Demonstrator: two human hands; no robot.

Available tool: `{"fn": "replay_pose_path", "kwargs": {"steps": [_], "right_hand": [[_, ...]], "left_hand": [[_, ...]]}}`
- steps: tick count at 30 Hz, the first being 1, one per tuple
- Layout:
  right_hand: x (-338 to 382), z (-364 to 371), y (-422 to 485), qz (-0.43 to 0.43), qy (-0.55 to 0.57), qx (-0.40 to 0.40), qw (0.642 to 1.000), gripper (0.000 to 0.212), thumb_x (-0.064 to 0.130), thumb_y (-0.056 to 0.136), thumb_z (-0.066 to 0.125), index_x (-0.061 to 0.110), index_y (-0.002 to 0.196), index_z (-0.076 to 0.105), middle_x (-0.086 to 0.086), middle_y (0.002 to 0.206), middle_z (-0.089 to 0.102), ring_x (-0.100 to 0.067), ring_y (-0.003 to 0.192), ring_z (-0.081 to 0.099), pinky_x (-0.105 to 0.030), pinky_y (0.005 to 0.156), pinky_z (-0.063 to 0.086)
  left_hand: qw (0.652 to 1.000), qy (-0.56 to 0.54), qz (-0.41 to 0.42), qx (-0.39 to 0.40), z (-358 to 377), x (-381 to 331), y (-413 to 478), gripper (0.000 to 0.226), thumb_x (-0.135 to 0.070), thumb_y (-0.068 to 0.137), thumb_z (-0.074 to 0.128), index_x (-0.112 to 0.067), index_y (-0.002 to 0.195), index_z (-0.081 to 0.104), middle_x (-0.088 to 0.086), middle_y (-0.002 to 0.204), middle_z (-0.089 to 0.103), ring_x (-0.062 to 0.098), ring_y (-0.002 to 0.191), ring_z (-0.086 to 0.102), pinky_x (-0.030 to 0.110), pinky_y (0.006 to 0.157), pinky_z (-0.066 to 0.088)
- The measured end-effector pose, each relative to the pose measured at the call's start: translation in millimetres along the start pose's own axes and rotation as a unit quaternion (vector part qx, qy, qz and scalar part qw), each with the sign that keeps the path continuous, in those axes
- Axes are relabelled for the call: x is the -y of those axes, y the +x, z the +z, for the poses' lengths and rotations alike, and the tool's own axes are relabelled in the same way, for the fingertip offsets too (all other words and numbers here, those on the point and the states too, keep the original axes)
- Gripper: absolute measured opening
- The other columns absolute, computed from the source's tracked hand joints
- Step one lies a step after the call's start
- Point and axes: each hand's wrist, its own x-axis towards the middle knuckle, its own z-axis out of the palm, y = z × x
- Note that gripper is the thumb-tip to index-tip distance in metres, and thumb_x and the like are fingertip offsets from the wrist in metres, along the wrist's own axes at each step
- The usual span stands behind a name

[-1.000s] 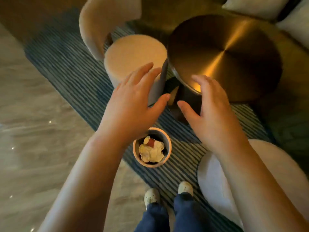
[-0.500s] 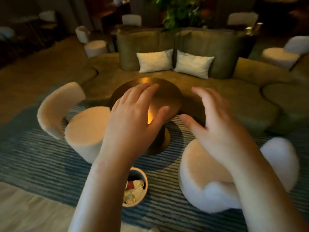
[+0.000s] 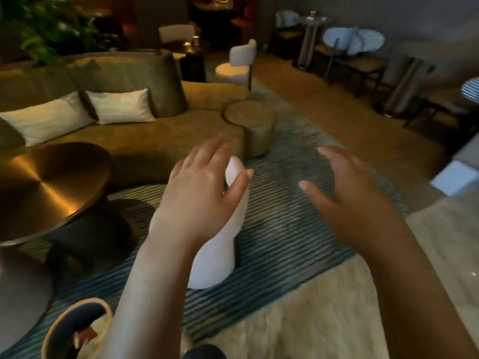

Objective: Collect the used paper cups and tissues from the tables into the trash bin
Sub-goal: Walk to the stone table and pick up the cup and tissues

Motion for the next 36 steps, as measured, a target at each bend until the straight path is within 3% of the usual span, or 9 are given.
{"fn": "replay_pose_path", "kwargs": {"steps": [4, 10, 15, 24, 30, 36], "right_hand": [[-57, -33, -22, 0.027, -0.009, -0.056, 0.998, 0.068, 0.05, 0.084, 0.049, 0.018, 0.142, 0.035, -0.001, 0.143, 0.039, -0.018, 0.131, 0.034, -0.04, 0.108, 0.033], [-124, -54, -22, 0.083, 0.009, -0.099, 0.992, 0.063, 0.045, 0.087, 0.053, 0.02, 0.142, 0.034, 0.0, 0.142, 0.039, -0.017, 0.13, 0.036, -0.036, 0.107, 0.034], [-183, -66, 7, 0.138, 0.006, -0.117, 0.983, 0.068, 0.055, 0.083, 0.042, 0.02, 0.141, 0.035, 0.001, 0.142, 0.04, -0.015, 0.13, 0.035, -0.034, 0.108, 0.031], [-321, -99, 182, 0.179, -0.081, -0.094, 0.976, 0.063, 0.05, 0.089, 0.047, 0.024, 0.143, 0.029, 0.003, 0.147, 0.033, -0.014, 0.131, 0.032, -0.022, 0.098, 0.02], [-390, -118, 319, 0.169, -0.069, -0.102, 0.978, 0.064, 0.048, 0.09, 0.049, 0.023, 0.144, 0.028, 0.002, 0.147, 0.034, -0.016, 0.133, 0.032, -0.03, 0.107, 0.027], [-486, -148, 392, 0.192, -0.054, -0.122, 0.972, 0.062, 0.047, 0.09, 0.049, 0.021, 0.143, 0.03, 0.002, 0.146, 0.035, -0.013, 0.132, 0.031, -0.022, 0.105, 0.021]], "left_hand": [[0.999, -0.036, 0.03, 0.023, 25, -52, 19, 0.062, -0.055, 0.093, 0.03, -0.036, 0.149, 0.012, -0.011, 0.156, 0.019, 0.011, 0.141, 0.018, 0.032, 0.111, 0.018], [0.995, -0.049, 0.064, 0.057, 68, -100, 65, 0.059, -0.053, 0.094, 0.031, -0.037, 0.148, 0.014, -0.013, 0.156, 0.016, 0.008, 0.141, 0.014, 0.028, 0.107, 0.012], [0.981, -0.114, 0.104, 0.117, 124, -140, 138, 0.063, -0.051, 0.094, 0.036, -0.032, 0.149, 0.014, -0.011, 0.155, 0.019, 0.005, 0.14, 0.015, 0.025, 0.108, 0.013], [0.977, -0.118, 0.136, 0.114, 237, -184, 328, 0.062, -0.052, 0.093, 0.039, -0.029, 0.148, 0.024, -0.008, 0.154, 0.025, 0.009, 0.139, 0.021, 0.028, 0.11, 0.019], [0.984, -0.118, 0.116, 0.062, 281, -204, 456, 0.054, -0.044, 0.093, 0.05, -0.023, 0.141, 0.04, -0.002, 0.144, 0.043, 0.011, 0.13, 0.035, 0.023, 0.099, 0.025], [0.974, -0.13, 0.139, 0.126, 364, -272, 571, 0.058, -0.045, 0.092, 0.046, -0.023, 0.144, 0.033, -0.003, 0.148, 0.036, 0.011, 0.135, 0.029, 0.027, 0.107, 0.023]]}}
